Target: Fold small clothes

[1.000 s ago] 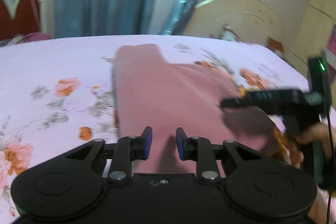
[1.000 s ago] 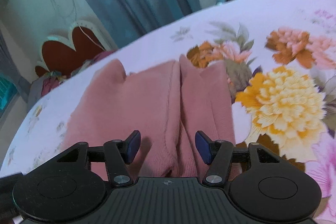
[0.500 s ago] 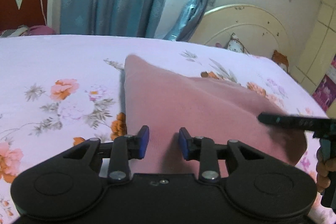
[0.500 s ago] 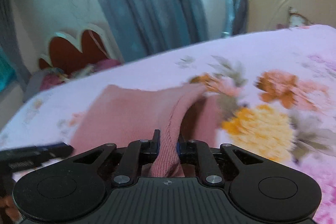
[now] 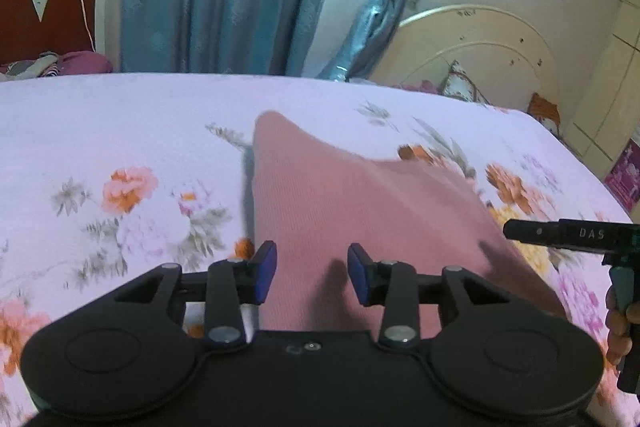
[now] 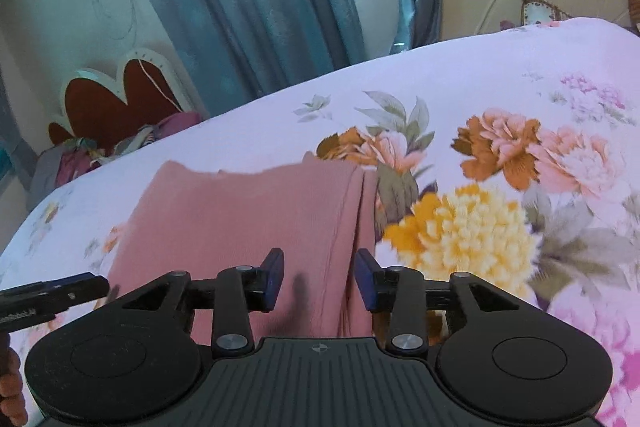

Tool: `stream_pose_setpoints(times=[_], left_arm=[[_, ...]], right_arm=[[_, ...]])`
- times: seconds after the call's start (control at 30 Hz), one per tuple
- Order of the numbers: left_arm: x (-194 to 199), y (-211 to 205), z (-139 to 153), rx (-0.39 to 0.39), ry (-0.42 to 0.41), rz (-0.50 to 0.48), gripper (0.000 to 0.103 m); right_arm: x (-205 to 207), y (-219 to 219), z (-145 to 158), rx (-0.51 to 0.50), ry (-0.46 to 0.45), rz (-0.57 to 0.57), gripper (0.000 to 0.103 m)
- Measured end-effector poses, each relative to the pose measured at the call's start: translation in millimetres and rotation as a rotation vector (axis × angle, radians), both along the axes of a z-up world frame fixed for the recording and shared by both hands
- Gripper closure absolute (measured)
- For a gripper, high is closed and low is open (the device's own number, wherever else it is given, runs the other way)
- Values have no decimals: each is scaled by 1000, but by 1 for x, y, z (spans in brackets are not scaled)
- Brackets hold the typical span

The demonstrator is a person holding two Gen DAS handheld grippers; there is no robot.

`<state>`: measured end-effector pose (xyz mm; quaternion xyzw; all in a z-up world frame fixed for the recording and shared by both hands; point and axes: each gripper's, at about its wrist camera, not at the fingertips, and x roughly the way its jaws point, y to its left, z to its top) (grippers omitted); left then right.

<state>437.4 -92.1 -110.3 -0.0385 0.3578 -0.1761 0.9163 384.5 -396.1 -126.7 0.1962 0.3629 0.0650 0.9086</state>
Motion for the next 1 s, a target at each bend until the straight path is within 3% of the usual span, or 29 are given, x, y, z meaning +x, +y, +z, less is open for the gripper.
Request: stream_pose_setpoints(times=[0.2, 0.43, 0.53, 0.63, 0.7, 0.8, 0.87, 1.0], left_arm=[[34, -5, -8, -7, 26, 29, 64], [65, -7, -16, -21, 24, 68, 57], [78, -5, -23, -44, 47, 97, 58], [80, -4, -33, -69, 44, 142, 59], [75, -6, -37, -56, 17, 148, 59], [72, -10, -39, -34, -5, 143, 57], [75, -9, -39, -37, 7, 143, 54], [78, -7, -34, -20, 19, 139, 51]], right_arm=[[47, -7, -15, 49, 75, -51, 64], [81, 0, -26, 3, 99, -37, 65], [79, 10, -22, -63, 39, -23, 95], [75, 22, -17, -204, -52, -4, 96], [78, 27, -28, -339, -53, -2, 96], [76, 15, -42, -290, -15, -28, 96], [73, 16, -40, -307, -10, -37, 96], [69, 9, -25, -248, -27, -74, 94]])
